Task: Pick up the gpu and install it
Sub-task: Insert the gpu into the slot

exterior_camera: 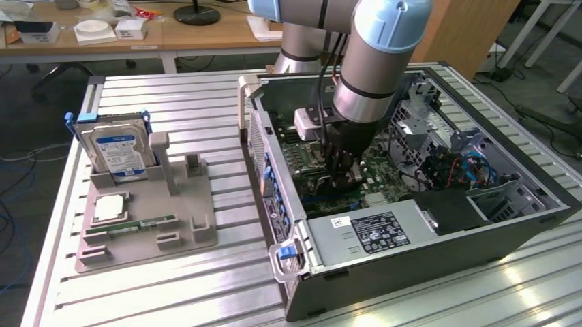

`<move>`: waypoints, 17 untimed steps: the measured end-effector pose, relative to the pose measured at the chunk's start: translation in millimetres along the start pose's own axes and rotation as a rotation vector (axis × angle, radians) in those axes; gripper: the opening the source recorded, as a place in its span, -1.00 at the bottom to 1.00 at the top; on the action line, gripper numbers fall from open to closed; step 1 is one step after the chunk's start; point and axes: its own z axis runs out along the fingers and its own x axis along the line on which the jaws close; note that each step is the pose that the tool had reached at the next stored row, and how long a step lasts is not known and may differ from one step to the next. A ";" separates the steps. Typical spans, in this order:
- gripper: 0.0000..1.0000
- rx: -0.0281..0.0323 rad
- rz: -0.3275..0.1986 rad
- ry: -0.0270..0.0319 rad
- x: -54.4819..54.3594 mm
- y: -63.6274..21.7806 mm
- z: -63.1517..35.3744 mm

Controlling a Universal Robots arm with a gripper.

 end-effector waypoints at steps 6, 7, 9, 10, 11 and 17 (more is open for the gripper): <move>-0.47 0.0006 0.000 -0.0003 -0.1 1.3 0.2; -0.47 0.0005 0.000 -0.0003 -0.1 2.0 0.1; -0.47 0.0000 0.000 0.0000 -0.1 2.8 0.0; -0.47 0.0000 0.000 0.0000 -0.1 2.8 0.0; -0.47 0.0001 0.000 -0.0001 -0.1 2.9 0.1; -0.47 0.0000 0.000 0.0000 0.0 2.9 0.1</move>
